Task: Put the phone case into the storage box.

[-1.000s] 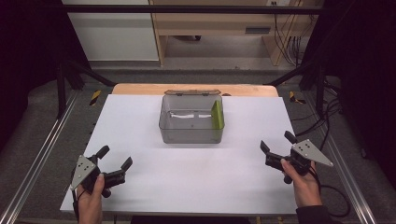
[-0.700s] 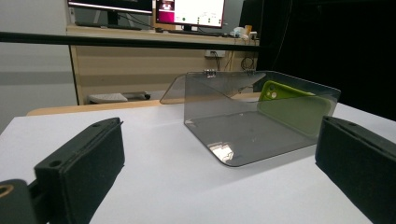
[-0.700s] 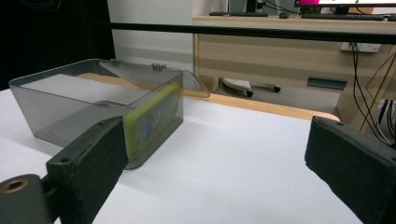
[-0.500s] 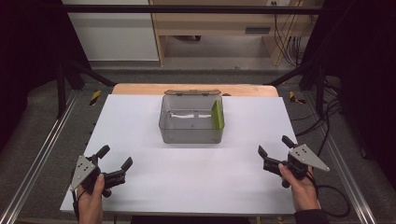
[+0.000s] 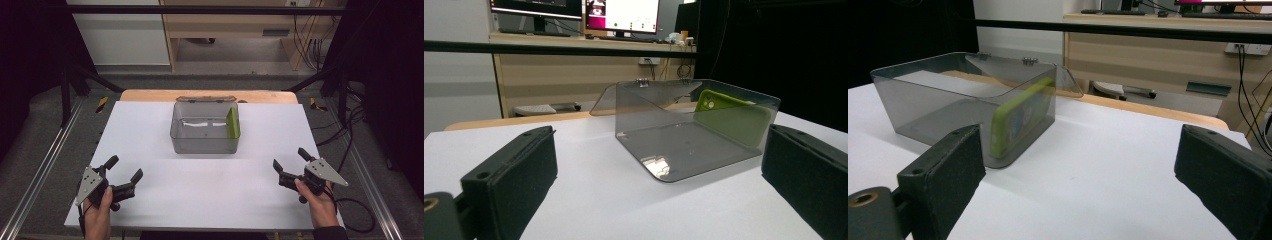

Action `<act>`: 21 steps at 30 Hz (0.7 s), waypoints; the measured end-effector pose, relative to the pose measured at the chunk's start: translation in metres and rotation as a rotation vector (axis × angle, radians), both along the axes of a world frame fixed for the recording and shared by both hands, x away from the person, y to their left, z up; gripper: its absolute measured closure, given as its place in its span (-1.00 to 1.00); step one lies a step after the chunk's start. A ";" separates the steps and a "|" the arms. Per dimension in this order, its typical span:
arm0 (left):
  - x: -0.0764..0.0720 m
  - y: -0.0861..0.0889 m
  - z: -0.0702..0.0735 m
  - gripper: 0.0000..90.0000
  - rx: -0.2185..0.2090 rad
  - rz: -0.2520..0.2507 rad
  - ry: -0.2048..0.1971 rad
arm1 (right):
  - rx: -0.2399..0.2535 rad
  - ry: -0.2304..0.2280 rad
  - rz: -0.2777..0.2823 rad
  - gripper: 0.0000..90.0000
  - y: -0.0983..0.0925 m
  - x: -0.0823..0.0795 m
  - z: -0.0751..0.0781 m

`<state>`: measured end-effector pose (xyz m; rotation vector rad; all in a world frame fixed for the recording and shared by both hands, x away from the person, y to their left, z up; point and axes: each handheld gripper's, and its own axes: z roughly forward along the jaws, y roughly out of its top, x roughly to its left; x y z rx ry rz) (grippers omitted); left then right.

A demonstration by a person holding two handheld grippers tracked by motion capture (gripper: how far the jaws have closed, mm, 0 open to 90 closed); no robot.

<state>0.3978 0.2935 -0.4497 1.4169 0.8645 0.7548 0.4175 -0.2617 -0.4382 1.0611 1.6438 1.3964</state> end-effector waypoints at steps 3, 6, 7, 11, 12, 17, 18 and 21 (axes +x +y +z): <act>0.000 0.000 0.000 -0.98 0.003 -0.003 -0.001 | -0.002 -0.003 0.009 -0.86 0.001 -0.001 -0.002; 0.000 -0.001 0.000 -0.98 0.001 -0.007 0.000 | -0.006 -0.007 0.016 -0.86 0.002 -0.001 -0.004; 0.000 -0.001 0.000 -0.98 0.000 -0.008 -0.001 | -0.010 -0.010 0.017 -0.86 0.003 -0.002 -0.004; 0.000 -0.002 0.000 -0.98 -0.006 -0.014 -0.001 | -0.021 -0.017 0.032 -0.86 0.006 -0.003 -0.007; 0.000 -0.002 0.000 -0.98 -0.006 -0.014 -0.001 | -0.023 -0.018 0.034 -0.86 0.006 -0.003 -0.008; 0.000 -0.003 -0.001 -0.98 -0.014 -0.018 0.000 | -0.039 -0.030 0.054 -0.87 0.013 -0.003 -0.014; 0.000 -0.003 -0.001 -0.98 -0.018 -0.018 0.000 | -0.042 -0.035 0.058 -0.87 0.014 -0.003 -0.015; -0.001 -0.003 -0.001 -0.98 -0.031 -0.021 -0.002 | -0.043 -0.043 0.068 -0.87 0.018 -0.003 -0.019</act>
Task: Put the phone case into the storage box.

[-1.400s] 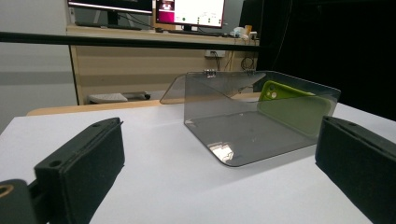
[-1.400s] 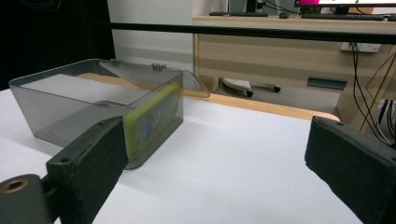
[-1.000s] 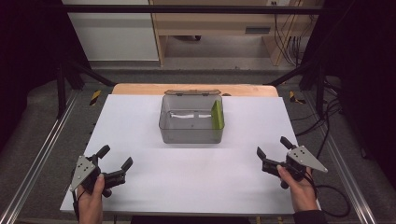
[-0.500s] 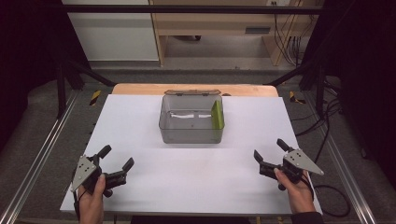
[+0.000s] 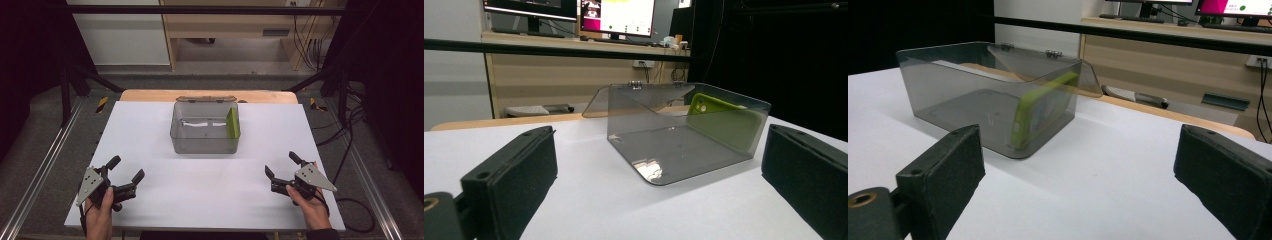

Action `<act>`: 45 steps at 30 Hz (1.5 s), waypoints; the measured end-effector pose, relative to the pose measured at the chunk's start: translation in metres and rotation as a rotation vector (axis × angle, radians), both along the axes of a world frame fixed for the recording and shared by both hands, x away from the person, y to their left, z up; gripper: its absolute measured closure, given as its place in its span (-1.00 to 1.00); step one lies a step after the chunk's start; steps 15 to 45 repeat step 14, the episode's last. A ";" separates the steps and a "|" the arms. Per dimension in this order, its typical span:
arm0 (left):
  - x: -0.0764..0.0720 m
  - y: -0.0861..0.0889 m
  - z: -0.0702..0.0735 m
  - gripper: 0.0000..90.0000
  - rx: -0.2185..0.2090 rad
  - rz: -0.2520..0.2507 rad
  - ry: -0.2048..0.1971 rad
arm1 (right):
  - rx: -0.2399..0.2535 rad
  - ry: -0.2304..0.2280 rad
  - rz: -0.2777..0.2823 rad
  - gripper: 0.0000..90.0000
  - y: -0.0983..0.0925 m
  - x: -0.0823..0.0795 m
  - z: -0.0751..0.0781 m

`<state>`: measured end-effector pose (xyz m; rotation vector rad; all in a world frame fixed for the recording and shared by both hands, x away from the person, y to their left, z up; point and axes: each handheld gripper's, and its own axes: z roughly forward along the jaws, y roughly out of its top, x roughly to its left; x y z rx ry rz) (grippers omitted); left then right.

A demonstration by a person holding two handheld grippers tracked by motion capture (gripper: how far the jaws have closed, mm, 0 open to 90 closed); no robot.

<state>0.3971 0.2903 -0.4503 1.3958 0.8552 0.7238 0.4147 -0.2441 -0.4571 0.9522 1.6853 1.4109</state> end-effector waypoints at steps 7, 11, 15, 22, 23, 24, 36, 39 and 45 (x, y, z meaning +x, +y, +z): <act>-0.001 -0.004 -0.001 -0.98 -0.026 -0.017 -0.004 | 0.008 -0.006 0.018 -0.86 0.009 0.003 -0.009; 0.000 -0.007 -0.002 -0.98 -0.020 -0.027 0.002 | -0.018 0.006 0.003 -0.87 0.011 0.004 -0.012; 0.002 -0.009 -0.003 -0.98 -0.009 -0.035 0.010 | -0.019 0.048 -0.050 -0.87 0.006 0.005 -0.017; 0.002 -0.009 -0.003 -0.98 -0.009 -0.035 0.010 | -0.019 0.048 -0.050 -0.87 0.006 0.005 -0.017; 0.002 -0.009 -0.003 -0.98 -0.009 -0.035 0.010 | -0.019 0.048 -0.050 -0.87 0.006 0.005 -0.017; 0.002 -0.009 -0.003 -0.98 -0.009 -0.035 0.010 | -0.019 0.048 -0.050 -0.87 0.006 0.005 -0.017; 0.002 -0.009 -0.003 -0.98 -0.009 -0.035 0.010 | -0.019 0.048 -0.050 -0.87 0.006 0.005 -0.017; 0.002 -0.009 -0.003 -0.98 -0.009 -0.035 0.010 | -0.019 0.048 -0.050 -0.87 0.006 0.005 -0.017; 0.002 -0.009 -0.003 -0.98 -0.009 -0.035 0.010 | -0.019 0.048 -0.050 -0.87 0.006 0.005 -0.017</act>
